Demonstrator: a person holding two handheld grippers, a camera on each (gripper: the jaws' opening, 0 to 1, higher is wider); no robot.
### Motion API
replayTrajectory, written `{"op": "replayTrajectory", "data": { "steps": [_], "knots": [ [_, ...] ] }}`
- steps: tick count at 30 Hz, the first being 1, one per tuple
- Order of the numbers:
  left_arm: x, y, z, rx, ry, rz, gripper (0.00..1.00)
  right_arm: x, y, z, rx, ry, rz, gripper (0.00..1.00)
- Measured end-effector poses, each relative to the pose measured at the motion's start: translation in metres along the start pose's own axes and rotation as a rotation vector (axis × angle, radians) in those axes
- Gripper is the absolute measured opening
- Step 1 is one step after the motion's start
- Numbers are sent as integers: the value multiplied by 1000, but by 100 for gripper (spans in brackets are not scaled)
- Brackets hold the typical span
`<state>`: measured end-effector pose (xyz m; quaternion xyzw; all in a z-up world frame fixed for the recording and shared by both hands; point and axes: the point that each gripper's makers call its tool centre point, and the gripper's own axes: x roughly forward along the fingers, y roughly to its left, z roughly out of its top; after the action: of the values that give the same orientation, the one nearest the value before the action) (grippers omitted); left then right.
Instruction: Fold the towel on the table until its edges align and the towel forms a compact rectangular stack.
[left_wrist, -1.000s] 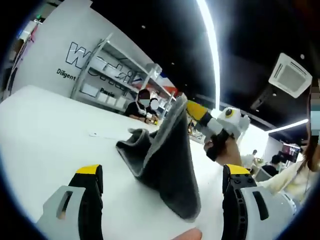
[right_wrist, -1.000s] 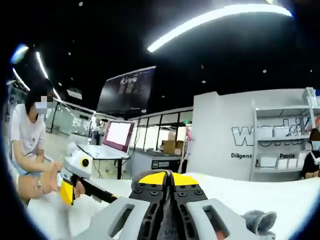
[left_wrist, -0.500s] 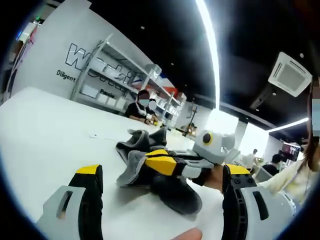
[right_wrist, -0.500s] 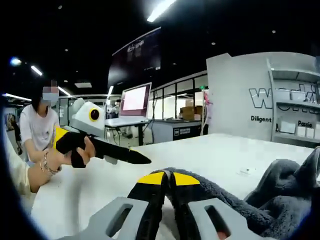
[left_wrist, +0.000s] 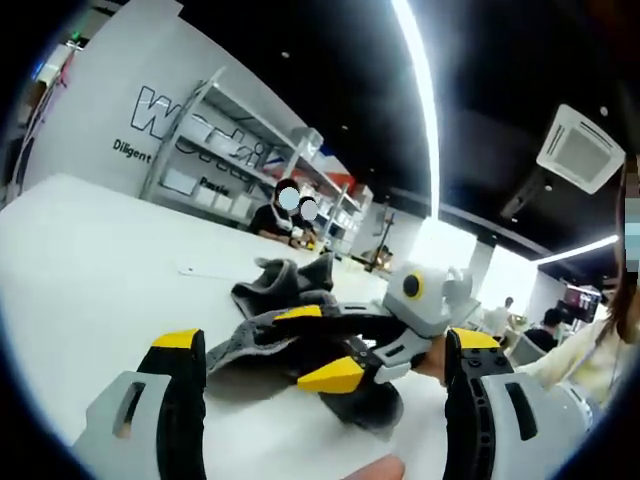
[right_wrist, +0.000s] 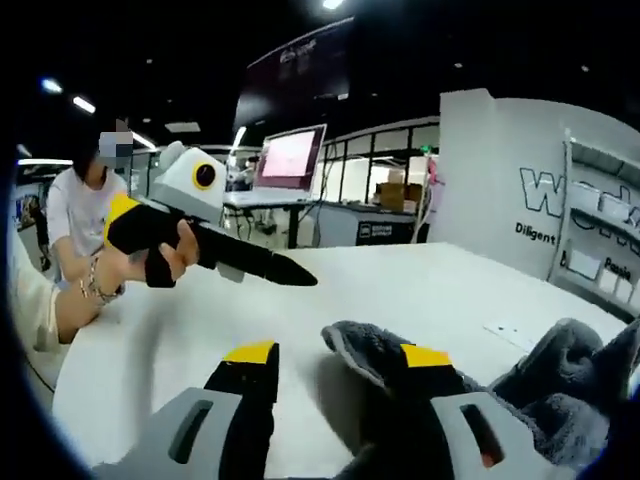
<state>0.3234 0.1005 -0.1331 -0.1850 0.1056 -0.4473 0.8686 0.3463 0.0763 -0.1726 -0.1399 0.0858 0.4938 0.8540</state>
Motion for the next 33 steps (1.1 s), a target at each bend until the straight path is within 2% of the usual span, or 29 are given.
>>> {"op": "replayTrajectory", "data": {
  "steps": [3,6,10,13,19,26,33],
  "knots": [
    [0,1,1,0,1,0,98,-5,-7,-5,-52,50,-2,66],
    [-1,1,1,0,0,0,98,-13,-13,-4,-76,53,-9,77],
    [-1,1,2,0,-5,0,98,-30,-30,-6,-69,68,-32,100],
    [-2,1,3,1,-5,1,98,-43,-41,-6,-67,70,-43,99],
    [-2,2,2,1,-2,4,98,-75,-58,-2,-20,26,-65,99],
    [0,5,-1,-6,11,13,98,-106,-82,-10,-4,38,-122,99],
    [0,7,-2,-8,16,18,98,-137,-101,-11,28,21,-160,99]
  ]
}}
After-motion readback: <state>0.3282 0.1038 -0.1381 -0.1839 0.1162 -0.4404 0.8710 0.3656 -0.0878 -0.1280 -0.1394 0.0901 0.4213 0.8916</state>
